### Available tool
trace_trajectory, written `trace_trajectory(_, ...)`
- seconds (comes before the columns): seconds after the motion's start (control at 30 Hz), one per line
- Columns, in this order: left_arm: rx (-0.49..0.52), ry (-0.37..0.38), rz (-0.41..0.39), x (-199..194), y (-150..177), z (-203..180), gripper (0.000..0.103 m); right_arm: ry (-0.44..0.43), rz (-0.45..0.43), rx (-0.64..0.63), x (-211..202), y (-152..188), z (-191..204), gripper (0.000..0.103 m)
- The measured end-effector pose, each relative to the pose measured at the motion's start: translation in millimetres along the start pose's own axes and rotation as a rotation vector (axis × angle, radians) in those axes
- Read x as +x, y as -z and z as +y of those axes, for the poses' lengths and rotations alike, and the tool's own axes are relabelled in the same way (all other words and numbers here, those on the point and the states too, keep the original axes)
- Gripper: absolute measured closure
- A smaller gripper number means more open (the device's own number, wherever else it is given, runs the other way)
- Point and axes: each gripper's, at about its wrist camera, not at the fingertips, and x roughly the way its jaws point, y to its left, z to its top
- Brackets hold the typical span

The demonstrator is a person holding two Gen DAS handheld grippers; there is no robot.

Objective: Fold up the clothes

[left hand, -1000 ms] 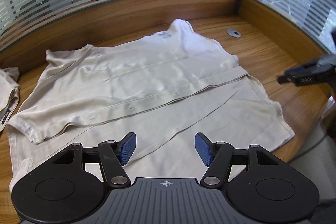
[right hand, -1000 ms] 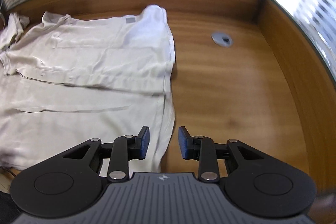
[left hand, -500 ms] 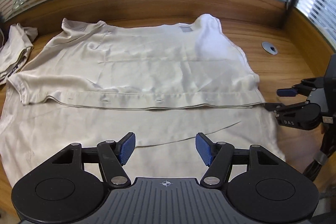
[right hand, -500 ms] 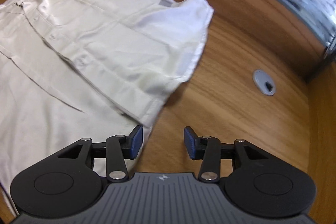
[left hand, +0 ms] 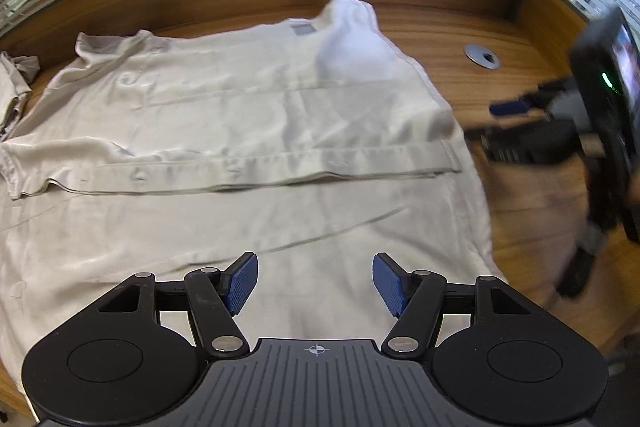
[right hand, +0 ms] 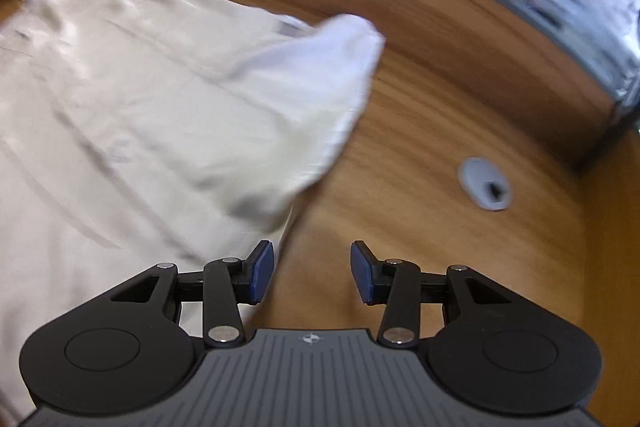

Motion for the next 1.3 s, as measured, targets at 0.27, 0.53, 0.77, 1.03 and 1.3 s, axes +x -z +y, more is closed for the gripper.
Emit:
trace_trajectory(0.27, 0.053, 0.108, 0.053, 16, 18, -38, 0.040, -0.228, -0.019, 0.080, -28, -1, -16, 0.063)
trace_trajectory(0.53, 0.107, 0.129, 0.076, 43, 13, -86, 0.050, -0.280, 0.031, 0.086, -47, 20, -21, 0.063)
trace_trajectory(0.77, 0.151, 0.084, 0.134, 58, 15, -106, 0.059, -0.290, 0.012, 0.073, -51, 18, -36, 0.063)
trace_trajectory(1.03, 0.149, 0.119, 0.176, 47, 26, -98, 0.098, -0.335, -0.008, 0.046, -47, 3, -36, 0.063)
trace_trajectory(1.3, 0.195, 0.149, 0.230, 29, 30, -91, 0.098, -0.423, 0.020, 0.057, -24, -19, -35, 0.063)
